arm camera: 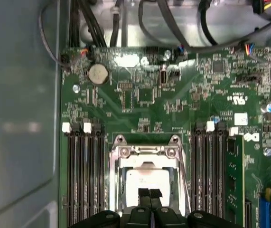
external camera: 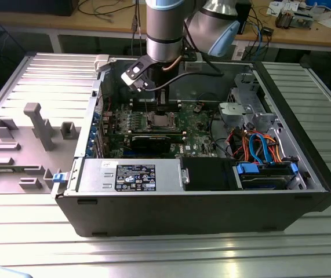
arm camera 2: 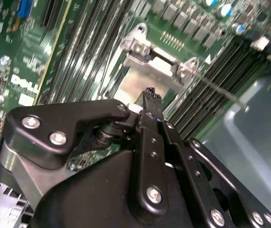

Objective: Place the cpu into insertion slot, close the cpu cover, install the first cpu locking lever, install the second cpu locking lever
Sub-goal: 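Close the cpu cover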

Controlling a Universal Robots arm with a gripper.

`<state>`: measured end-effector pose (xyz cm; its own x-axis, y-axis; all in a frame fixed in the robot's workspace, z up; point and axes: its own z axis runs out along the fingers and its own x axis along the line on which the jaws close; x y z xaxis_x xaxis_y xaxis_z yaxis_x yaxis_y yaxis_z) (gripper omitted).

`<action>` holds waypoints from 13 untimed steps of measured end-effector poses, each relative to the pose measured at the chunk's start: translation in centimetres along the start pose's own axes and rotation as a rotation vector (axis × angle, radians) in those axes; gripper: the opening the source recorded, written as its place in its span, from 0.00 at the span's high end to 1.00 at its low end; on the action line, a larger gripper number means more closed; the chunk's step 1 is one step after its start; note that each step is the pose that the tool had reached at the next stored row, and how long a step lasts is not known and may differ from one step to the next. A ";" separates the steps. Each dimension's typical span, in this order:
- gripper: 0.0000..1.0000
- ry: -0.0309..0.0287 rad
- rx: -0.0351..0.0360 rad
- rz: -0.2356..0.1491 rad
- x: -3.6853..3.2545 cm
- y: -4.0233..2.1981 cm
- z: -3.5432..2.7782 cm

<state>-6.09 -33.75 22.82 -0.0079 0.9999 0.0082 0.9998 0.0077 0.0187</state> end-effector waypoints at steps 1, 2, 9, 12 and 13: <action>0.89 0.0000 0.0001 0.000 0.00 -0.31 0.08; 0.89 0.0000 0.0001 0.000 0.00 -0.56 0.17; 0.89 0.0001 0.0010 -0.001 0.00 -1.20 1.36; 0.89 0.0001 0.0049 -0.001 0.00 -1.22 1.71; 0.89 0.0001 0.0061 0.000 -0.01 -1.22 1.81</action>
<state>-7.28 -33.75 20.99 -0.0084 0.9999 0.0083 0.9999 0.0083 0.0126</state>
